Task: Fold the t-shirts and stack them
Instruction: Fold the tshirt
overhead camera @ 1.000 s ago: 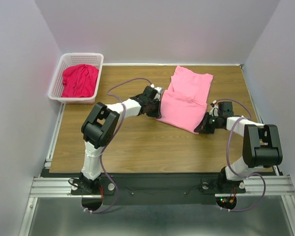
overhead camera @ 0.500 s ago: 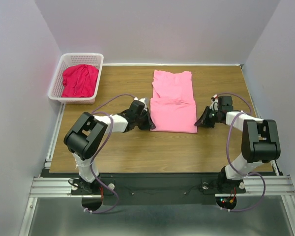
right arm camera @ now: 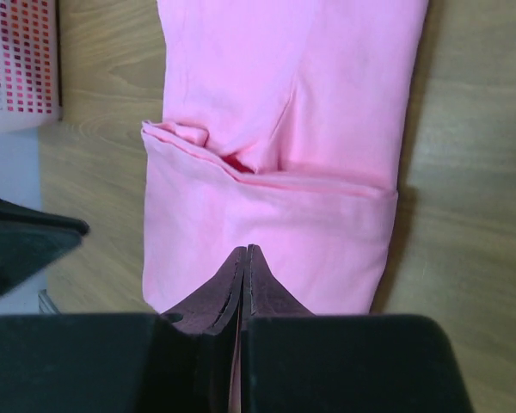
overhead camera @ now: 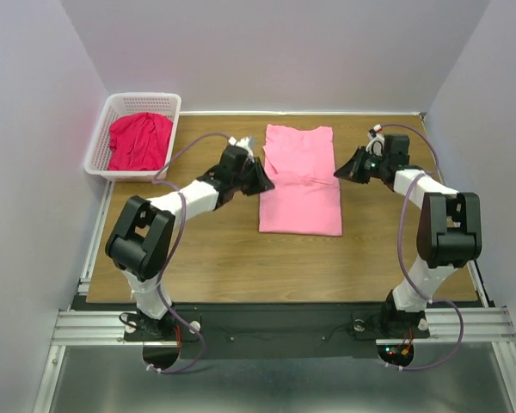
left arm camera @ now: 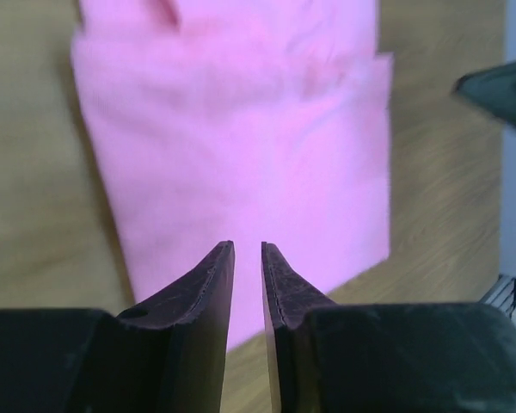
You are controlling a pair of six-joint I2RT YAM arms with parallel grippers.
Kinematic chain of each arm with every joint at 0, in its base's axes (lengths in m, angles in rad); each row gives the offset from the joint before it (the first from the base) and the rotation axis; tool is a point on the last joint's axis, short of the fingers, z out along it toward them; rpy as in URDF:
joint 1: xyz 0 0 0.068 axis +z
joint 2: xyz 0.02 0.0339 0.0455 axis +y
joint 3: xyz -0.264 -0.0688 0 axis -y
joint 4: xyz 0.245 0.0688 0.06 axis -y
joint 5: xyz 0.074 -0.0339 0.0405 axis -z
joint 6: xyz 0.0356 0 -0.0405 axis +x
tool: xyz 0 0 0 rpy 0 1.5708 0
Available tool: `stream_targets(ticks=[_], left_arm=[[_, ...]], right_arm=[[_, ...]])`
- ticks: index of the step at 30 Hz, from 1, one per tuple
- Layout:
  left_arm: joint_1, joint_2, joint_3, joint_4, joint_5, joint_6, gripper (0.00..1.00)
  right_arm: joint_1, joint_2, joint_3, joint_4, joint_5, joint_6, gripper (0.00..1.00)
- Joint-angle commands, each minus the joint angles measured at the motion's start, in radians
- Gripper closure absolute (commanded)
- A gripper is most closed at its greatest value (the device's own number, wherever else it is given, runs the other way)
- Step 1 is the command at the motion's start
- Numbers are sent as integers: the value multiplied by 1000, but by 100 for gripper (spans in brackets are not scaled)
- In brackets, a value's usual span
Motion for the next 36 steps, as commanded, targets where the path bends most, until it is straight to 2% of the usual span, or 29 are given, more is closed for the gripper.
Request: stream_targets(ticks=[1, 11, 14, 18, 21, 24, 27, 31, 33, 36], left_arm=[[41, 91, 160, 6, 30, 98, 72], [88, 342, 311, 35, 58, 190, 82], [108, 387, 324, 30, 59, 205, 84], [133, 415, 311, 12, 100, 223, 84], [136, 369, 294, -19, 101, 262, 83], [133, 246, 242, -30, 99, 262, 78], [118, 66, 157, -51, 84, 256, 73], [89, -53, -11, -69, 117, 230, 73], [70, -73, -57, -69, 142, 220, 73], [1, -56, -114, -68, 133, 236, 74]], right_arm=[[9, 82, 41, 134, -73, 29, 99], [-6, 261, 38, 236, -32, -24, 99], [-45, 277, 12, 299, -20, 9, 99], [-69, 251, -11, 295, 34, -3, 99], [-69, 212, -7, 281, -35, 2, 99], [-68, 124, -19, 249, -96, 22, 99], [-59, 12, -103, 236, -141, 57, 99], [-1, -134, -256, 230, -149, 68, 99], [23, -215, -356, 230, -111, 63, 99], [49, -248, -459, 236, -89, 55, 99]])
